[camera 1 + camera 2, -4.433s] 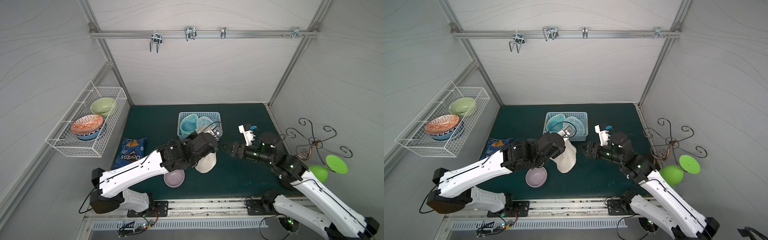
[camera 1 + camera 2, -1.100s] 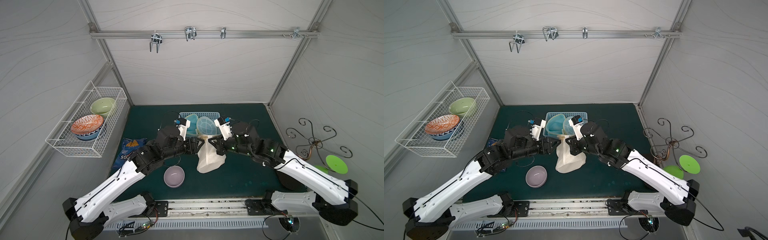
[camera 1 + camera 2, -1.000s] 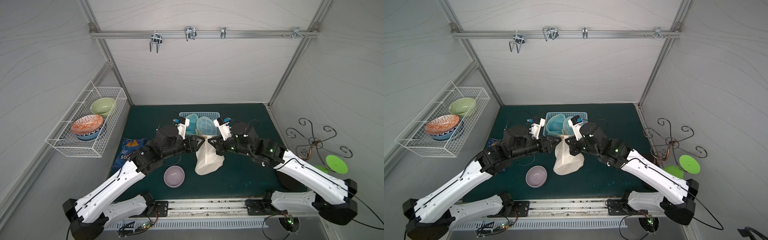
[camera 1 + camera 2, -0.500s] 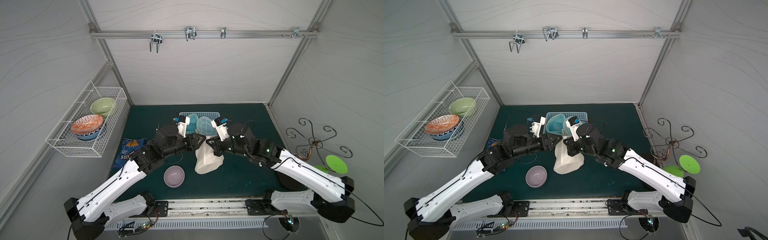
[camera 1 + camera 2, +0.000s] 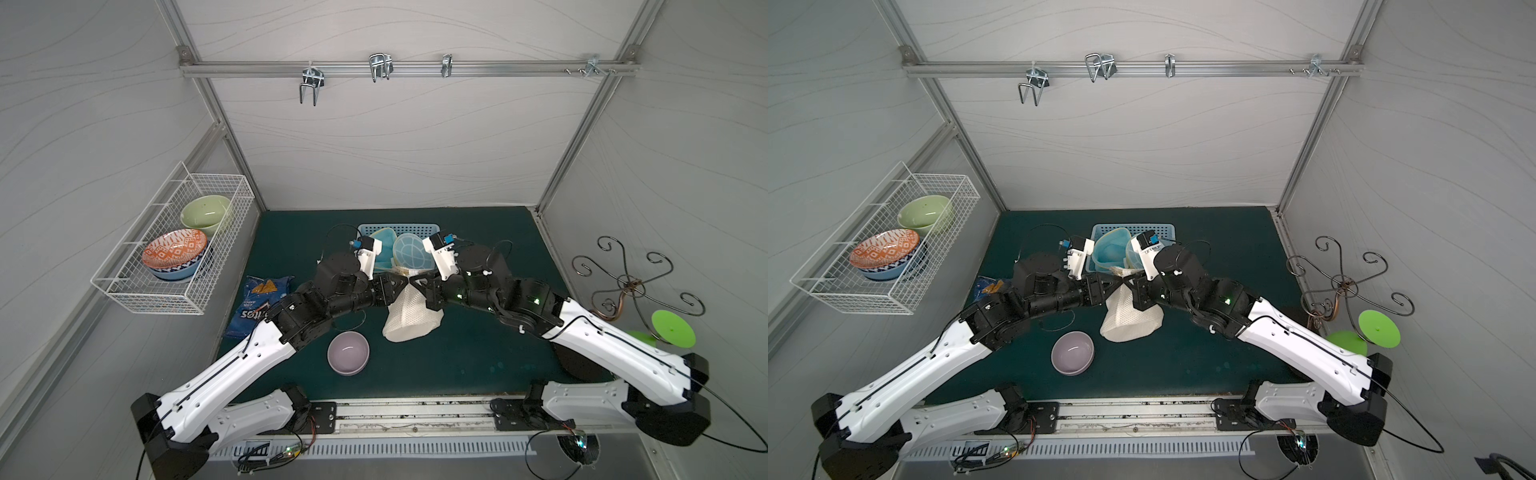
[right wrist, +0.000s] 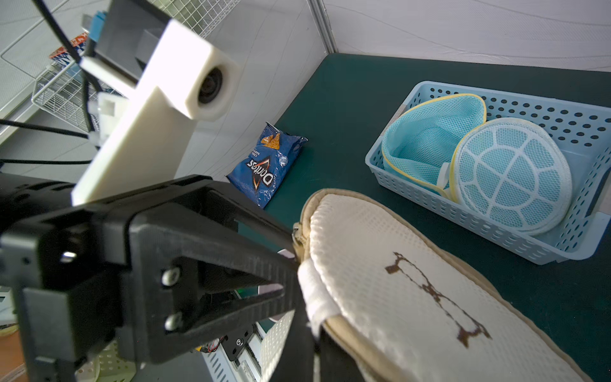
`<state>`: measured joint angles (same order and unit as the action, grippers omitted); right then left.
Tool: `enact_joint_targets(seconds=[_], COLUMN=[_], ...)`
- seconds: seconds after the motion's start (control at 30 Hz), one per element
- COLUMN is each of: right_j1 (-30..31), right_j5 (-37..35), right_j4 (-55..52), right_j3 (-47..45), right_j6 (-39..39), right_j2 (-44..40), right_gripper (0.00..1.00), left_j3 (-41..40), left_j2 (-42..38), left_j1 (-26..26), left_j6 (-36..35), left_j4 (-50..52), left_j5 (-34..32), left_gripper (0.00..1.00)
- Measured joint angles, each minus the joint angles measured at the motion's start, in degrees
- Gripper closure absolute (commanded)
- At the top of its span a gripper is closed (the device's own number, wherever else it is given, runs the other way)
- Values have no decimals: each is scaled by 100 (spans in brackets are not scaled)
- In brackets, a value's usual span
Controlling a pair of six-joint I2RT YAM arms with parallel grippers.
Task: Turn the laundry bag inside out
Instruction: Zip the zipper on the laundry bag.
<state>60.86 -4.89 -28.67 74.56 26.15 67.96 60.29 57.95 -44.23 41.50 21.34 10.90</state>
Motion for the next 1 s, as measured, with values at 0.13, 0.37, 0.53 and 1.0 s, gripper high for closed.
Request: enact_joint_targets(seconds=[0.13,0.37,0.53,1.0], right_j1=[0,44,63,170], right_j5=[46,107,151,304], right_j4=[15,144,216,166], right_j3=[-66,-229,-243,-243], right_j6=[4,87,105,103], right_j2=[2,17,26,155], right_gripper=[100,100,100,100], left_j3=[0,2,76,184], left_j2=[-74,-295,-348,-299], left_j1=[37,68,76,234], left_j6=[7,28,-63,-557], left_j4=[35,216,422,619], left_j5=[-39,-98,-188,-649], left_gripper=[92,100,100,70])
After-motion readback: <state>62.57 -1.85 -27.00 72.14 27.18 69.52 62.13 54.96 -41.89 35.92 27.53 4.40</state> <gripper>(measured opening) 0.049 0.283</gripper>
